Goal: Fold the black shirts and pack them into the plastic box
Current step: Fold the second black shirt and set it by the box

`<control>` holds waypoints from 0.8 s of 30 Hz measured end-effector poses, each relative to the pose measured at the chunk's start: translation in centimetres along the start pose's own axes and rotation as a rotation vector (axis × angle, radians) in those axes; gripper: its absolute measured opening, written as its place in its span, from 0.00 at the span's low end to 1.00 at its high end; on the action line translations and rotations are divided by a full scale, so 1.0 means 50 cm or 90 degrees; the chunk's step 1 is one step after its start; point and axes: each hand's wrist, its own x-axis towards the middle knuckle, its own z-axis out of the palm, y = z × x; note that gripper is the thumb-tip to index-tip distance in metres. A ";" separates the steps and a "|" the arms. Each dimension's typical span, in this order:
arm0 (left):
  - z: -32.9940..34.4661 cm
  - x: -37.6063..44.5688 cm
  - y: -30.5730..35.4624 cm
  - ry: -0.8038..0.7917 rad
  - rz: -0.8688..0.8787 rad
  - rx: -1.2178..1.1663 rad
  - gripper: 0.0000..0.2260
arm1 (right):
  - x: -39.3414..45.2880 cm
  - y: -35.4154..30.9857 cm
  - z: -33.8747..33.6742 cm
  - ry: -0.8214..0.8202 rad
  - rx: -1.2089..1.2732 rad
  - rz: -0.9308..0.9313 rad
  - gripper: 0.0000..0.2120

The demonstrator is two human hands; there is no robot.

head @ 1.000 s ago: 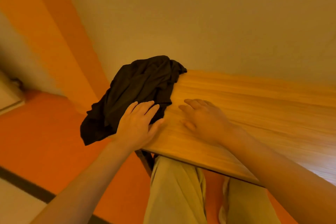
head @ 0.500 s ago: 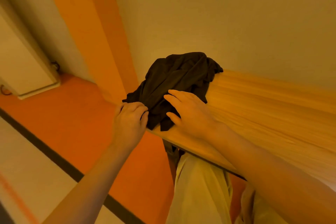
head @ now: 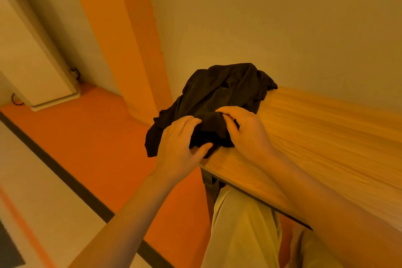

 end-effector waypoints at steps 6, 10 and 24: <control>0.018 0.033 0.015 0.111 -0.006 -0.050 0.08 | -0.011 0.008 -0.016 0.020 0.080 0.037 0.13; -0.004 0.046 0.049 0.147 -0.058 -0.219 0.05 | -0.020 0.022 -0.037 0.027 0.114 0.073 0.13; 0.016 0.065 0.072 0.066 -0.018 -0.255 0.05 | -0.046 -0.012 -0.036 -0.043 0.075 0.044 0.19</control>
